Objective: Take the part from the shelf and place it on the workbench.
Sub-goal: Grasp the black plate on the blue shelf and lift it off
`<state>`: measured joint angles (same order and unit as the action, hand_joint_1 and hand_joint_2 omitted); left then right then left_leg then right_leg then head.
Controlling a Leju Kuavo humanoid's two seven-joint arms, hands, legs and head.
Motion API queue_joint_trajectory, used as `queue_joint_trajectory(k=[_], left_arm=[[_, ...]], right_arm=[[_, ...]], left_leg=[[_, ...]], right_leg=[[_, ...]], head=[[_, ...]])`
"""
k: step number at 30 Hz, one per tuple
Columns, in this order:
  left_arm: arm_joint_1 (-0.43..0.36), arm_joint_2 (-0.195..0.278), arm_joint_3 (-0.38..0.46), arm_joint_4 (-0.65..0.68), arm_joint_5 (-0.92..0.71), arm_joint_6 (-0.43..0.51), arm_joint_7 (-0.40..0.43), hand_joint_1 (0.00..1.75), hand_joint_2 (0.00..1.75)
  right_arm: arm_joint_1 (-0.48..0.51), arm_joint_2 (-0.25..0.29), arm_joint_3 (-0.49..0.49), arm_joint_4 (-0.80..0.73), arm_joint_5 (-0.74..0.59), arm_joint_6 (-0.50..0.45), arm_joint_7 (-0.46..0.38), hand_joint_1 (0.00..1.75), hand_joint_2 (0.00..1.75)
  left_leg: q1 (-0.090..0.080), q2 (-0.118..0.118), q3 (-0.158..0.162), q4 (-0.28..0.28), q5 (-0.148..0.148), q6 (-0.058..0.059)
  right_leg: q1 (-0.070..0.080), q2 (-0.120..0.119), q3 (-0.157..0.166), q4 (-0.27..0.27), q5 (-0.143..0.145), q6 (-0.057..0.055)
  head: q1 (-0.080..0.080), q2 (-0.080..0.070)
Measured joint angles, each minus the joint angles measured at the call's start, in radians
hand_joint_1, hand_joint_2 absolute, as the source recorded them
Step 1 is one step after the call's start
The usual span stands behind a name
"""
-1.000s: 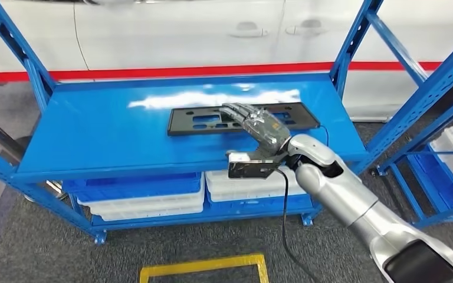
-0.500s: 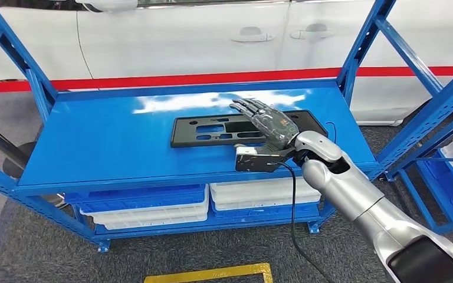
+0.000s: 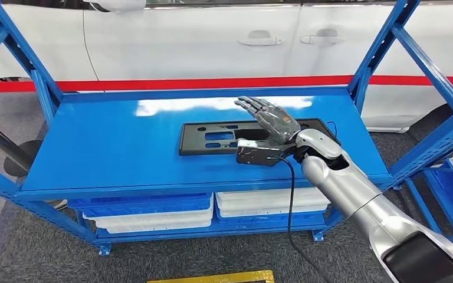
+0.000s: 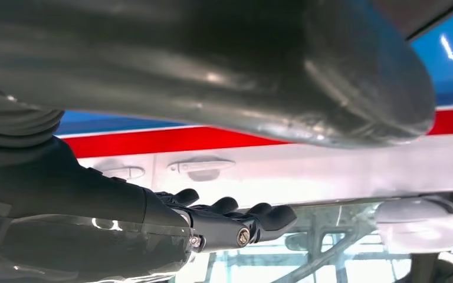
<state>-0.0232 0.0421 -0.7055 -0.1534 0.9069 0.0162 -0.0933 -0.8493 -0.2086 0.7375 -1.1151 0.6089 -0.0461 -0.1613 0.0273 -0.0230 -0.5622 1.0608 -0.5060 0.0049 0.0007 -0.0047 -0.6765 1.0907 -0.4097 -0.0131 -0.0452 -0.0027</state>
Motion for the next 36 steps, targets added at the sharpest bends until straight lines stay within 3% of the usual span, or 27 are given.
queue_joint_trajectory(k=[1,5,8,9,12,22,36], left_arm=[[-0.001,0.0,-0.001,0.0,0.0,0.0,0.0,0.0,0.0],[-0.003,-0.001,-0.005,0.0,0.002,0.003,0.001,0.0,0.0],[-0.004,0.0,-0.006,0.0,0.008,0.005,0.008,0.0,0.0],[-0.004,0.0,-0.006,0.0,0.011,0.005,0.01,0.0,0.0],[-0.005,0.001,-0.006,0.0,0.017,0.007,0.011,0.0,0.0],[-0.004,0.001,-0.006,0.0,0.033,0.017,0.002,0.0,0.0],[-0.003,0.001,-0.006,0.0,0.043,0.015,-0.006,0.0,0.0]], right_arm=[[-0.002,0.001,-0.001,0.008,0.0,0.001,0.001,0.0,1.75],[-0.006,0.002,-0.002,0.031,0.004,0.008,0.005,0.0,1.75],[-0.01,-0.001,-0.001,0.056,0.009,0.024,0.012,0.0,1.75],[-0.011,-0.002,0.001,0.065,0.011,0.03,0.016,0.0,1.75],[-0.015,-0.002,0.006,0.081,0.015,0.044,0.024,0.0,1.75],[-0.018,-0.002,0.037,0.135,-0.026,0.125,0.023,0.0,1.75],[-0.022,-0.002,0.08,0.147,-0.072,0.17,0.022,0.0,1.75]], left_leg=[[0.0,-0.001,0.001,-0.005,0.0,-0.004],[-0.004,0.004,0.006,-0.013,-0.005,-0.022],[-0.005,0.012,0.009,-0.017,0.009,0.0],[-0.004,0.013,0.017,-0.031,0.013,0.001],[-0.003,0.014,0.028,-0.047,0.003,-0.015],[-0.003,0.013,0.032,-0.054,0.008,-0.018],[-0.005,0.012,0.032,-0.054,0.008,-0.019]], right_leg=[[0.004,0.001,0.007,-0.017,-0.001,-0.004],[0.001,-0.003,0.035,-0.066,-0.011,-0.009],[0.007,-0.004,0.05,-0.069,-0.022,0.0],[0.008,-0.004,0.051,-0.065,-0.025,-0.001],[0.008,-0.006,0.052,-0.062,-0.03,-0.006],[0.009,-0.008,0.052,-0.061,-0.03,-0.009],[0.006,-0.01,0.054,-0.062,-0.03,-0.009]], head=[[0.0,0.0],[0.0,0.0],[0.0,0.0],[0.0,0.0],[0.0,0.0],[0.0,0.0],[0.0,0.0]])
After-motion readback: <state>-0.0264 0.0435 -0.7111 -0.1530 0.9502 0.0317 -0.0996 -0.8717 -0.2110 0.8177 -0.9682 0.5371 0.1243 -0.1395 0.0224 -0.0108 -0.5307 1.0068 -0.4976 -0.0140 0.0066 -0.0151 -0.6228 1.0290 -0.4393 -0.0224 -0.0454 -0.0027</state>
